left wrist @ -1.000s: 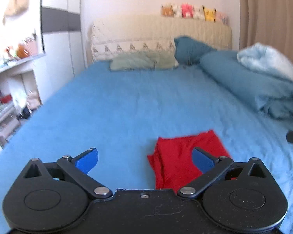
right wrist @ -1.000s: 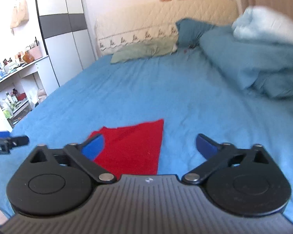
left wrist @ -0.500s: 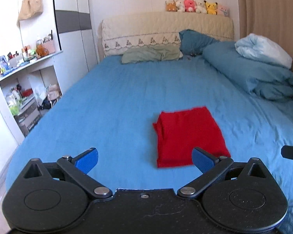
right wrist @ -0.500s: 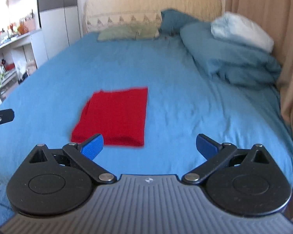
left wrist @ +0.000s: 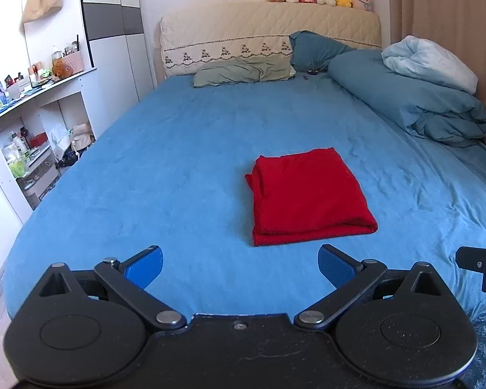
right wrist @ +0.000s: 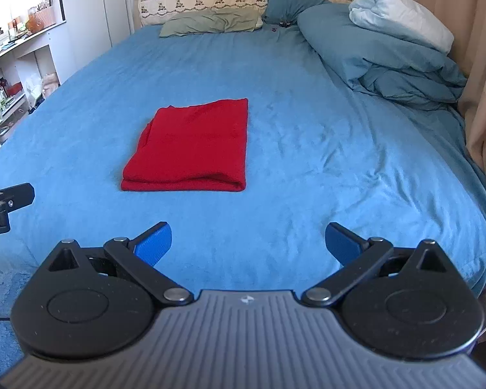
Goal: Fold small clothes
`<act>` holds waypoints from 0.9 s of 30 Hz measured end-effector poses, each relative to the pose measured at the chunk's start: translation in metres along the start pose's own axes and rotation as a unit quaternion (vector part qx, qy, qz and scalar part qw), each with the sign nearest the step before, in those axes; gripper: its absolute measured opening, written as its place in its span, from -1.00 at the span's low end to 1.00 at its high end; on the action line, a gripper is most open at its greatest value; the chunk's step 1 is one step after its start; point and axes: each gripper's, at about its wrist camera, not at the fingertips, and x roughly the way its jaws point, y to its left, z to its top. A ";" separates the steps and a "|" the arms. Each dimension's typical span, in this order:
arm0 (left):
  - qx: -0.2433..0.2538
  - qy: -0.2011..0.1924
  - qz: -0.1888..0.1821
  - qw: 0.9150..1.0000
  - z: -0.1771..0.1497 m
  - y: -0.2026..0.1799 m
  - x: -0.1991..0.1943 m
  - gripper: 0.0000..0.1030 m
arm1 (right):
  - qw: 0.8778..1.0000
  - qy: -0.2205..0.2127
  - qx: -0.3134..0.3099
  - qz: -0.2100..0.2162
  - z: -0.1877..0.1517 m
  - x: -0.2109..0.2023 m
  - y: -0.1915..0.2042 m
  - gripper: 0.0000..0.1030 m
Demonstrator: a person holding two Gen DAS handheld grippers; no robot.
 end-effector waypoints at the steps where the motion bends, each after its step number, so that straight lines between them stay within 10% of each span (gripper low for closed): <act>1: 0.000 0.000 -0.001 1.000 0.000 0.000 0.000 1.00 | 1.000 0.000 0.000 -0.001 0.001 0.001 0.000 1.00; 27: 0.008 -0.007 0.002 1.000 -0.002 -0.001 -0.005 1.00 | 1.000 0.004 0.007 0.000 0.001 0.004 -0.006 1.00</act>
